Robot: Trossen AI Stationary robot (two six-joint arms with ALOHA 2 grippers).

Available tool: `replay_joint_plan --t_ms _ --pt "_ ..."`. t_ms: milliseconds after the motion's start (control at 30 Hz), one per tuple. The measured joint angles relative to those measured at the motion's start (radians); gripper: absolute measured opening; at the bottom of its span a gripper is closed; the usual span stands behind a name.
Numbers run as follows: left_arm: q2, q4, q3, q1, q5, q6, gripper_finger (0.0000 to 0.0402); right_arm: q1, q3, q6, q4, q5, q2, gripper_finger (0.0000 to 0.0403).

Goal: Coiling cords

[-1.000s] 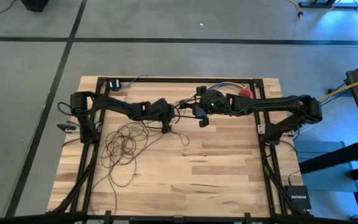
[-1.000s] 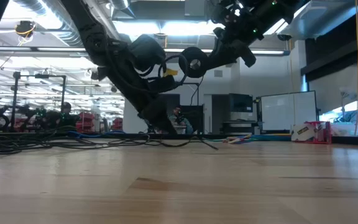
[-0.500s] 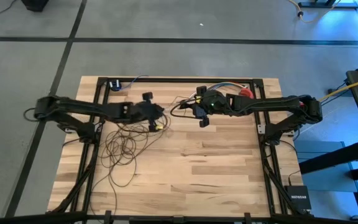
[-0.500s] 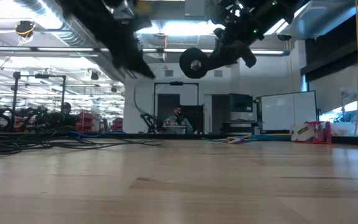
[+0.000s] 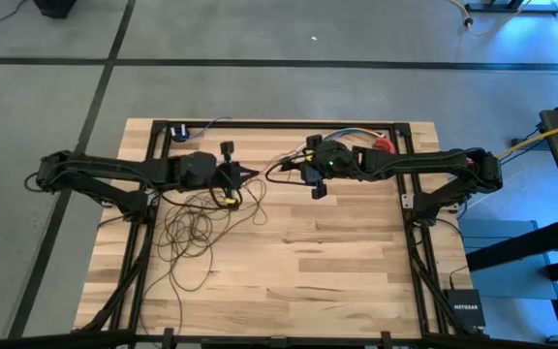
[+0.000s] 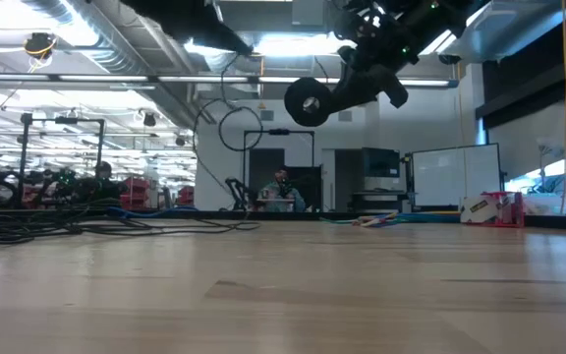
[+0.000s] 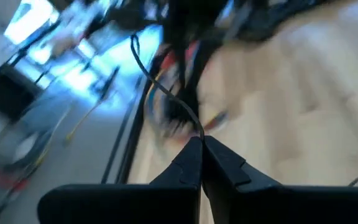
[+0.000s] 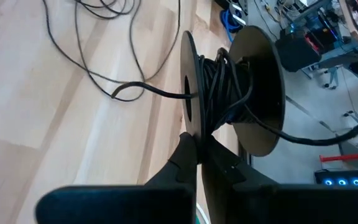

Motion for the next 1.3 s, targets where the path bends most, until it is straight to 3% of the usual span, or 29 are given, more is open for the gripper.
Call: replay_joint_plan --t_ms 67,167,367,667,933,1300 --pt "0.004 -0.020 -0.001 0.025 -0.086 -0.028 0.0001 0.001 0.000 0.000 -0.004 -0.050 0.000 0.0010" --pt "0.014 -0.001 -0.001 0.081 -0.103 -0.060 0.0001 0.001 0.000 -0.001 -0.002 -0.120 0.000 0.0010" --pt "0.096 0.066 -0.001 0.145 0.065 -0.056 0.0001 0.001 0.000 -0.033 0.053 -0.166 0.000 0.0010" --pt "0.283 0.061 0.000 0.203 0.080 -0.089 0.0002 0.001 0.000 -0.073 0.172 -0.237 -0.013 0.0010" --pt "0.327 -0.065 -0.001 0.176 0.080 -0.134 0.0002 0.001 0.000 -0.099 0.162 -0.024 -0.076 0.0010" --pt "0.174 -0.126 -0.001 0.040 0.036 -0.143 0.0002 -0.001 0.000 -0.063 -0.075 0.145 -0.050 0.0010"
